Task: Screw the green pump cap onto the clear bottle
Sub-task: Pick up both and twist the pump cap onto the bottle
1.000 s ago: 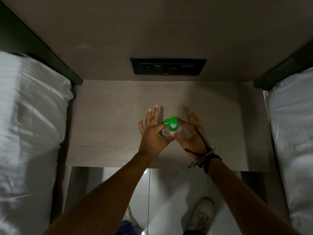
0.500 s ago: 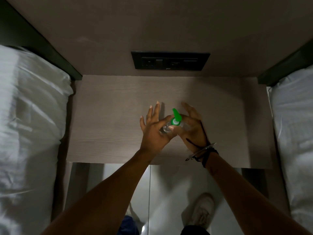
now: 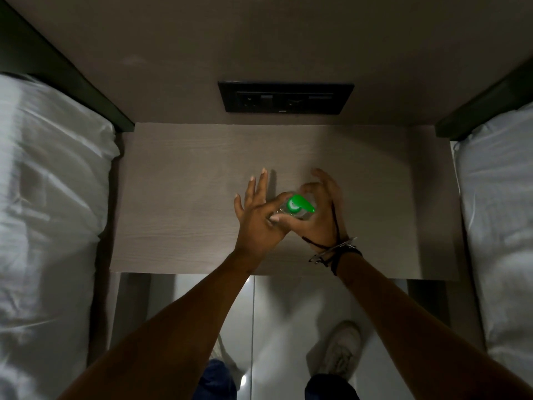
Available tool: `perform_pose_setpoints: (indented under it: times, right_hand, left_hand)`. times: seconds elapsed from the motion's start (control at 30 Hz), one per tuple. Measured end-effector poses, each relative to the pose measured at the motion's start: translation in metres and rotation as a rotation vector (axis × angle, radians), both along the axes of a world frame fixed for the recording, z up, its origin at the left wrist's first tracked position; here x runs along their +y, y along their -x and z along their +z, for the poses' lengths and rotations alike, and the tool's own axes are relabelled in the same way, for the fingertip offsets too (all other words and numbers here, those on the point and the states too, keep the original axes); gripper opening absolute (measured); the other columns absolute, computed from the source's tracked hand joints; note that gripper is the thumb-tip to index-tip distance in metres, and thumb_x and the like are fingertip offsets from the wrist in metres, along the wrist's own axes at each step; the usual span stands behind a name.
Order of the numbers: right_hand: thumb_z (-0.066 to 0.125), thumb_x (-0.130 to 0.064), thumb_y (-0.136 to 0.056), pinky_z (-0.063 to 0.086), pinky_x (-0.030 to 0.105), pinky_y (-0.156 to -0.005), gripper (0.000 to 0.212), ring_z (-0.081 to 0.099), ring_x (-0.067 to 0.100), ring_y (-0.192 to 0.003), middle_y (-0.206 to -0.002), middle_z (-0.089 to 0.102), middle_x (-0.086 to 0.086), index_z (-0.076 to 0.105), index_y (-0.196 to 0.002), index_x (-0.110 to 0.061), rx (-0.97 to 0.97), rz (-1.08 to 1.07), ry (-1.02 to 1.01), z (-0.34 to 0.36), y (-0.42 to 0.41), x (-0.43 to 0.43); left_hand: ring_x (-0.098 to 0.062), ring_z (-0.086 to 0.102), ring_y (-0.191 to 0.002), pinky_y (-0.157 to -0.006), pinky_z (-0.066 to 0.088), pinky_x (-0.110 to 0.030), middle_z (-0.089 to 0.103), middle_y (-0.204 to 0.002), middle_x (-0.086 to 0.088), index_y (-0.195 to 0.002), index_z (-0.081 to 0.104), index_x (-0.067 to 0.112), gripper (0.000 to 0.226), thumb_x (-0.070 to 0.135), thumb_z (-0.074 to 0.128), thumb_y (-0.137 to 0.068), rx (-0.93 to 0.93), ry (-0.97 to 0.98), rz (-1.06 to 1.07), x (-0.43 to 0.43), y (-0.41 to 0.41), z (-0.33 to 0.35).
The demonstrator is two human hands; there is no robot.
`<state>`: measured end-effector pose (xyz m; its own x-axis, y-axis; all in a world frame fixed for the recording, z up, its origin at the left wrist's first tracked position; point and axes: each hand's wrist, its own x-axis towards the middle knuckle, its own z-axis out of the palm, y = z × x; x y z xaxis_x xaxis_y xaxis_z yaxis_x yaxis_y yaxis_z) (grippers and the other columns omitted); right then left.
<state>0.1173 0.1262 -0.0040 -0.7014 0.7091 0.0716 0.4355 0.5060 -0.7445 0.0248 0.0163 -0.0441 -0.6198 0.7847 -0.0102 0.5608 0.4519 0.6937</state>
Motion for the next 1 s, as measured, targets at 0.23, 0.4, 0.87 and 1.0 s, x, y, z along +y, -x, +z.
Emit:
perform_pose_setpoints:
  times: [0.23, 0.4, 0.87, 1.0]
  right_hand:
    - [0.081, -0.044, -0.061, 0.035, 0.061, -0.102, 0.042, 0.036, 0.034, -0.136, -0.141, 0.05, 0.014, 0.073, -0.089, -0.014, -0.079, 0.095, -0.073, -0.002, -0.003, 0.01]
    - [0.074, -0.036, -0.068, 0.034, 0.056, -0.105, 0.054, 0.035, 0.035, -0.136, -0.145, 0.043, 0.019, 0.062, -0.115, -0.012, 0.001, 0.101, -0.12, -0.001, -0.005, 0.001]
    - [0.072, -0.039, -0.068, 0.035, 0.062, -0.098, 0.034, 0.042, 0.033, -0.132, -0.132, 0.059, 0.01, 0.071, -0.091, -0.012, -0.076, 0.126, -0.153, 0.007, -0.003, 0.004]
    - [0.081, -0.059, -0.055, 0.033, 0.052, -0.104, 0.075, 0.039, 0.033, -0.132, -0.142, 0.047, 0.016, 0.061, -0.112, -0.014, -0.157, 0.033, -0.154, 0.006, 0.002, 0.004]
  left_hand:
    - [-0.024, -0.003, -0.149, -0.115, -0.008, -0.058, 0.01, -0.163, -0.004, -0.121, 0.061, 0.039, 0.047, 0.056, 0.068, -0.078, -0.052, -0.016, -0.005, 0.001, 0.002, 0.001]
    - [-0.026, -0.003, -0.149, -0.114, -0.007, -0.06, 0.01, -0.162, -0.003, -0.12, 0.061, 0.039, 0.047, 0.043, 0.076, -0.075, -0.046, -0.028, 0.018, 0.001, 0.0, -0.002]
    - [-0.027, 0.001, -0.149, -0.114, -0.007, -0.058, 0.015, -0.162, -0.006, -0.107, 0.069, 0.031, 0.041, 0.055, 0.067, -0.074, -0.065, -0.057, 0.026, 0.001, 0.0, -0.002]
    - [-0.026, -0.001, -0.148, -0.114, -0.004, -0.06, 0.014, -0.161, -0.006, -0.122, 0.062, 0.035, 0.045, 0.05, 0.061, -0.079, 0.0, -0.024, 0.031, 0.0, -0.001, -0.007]
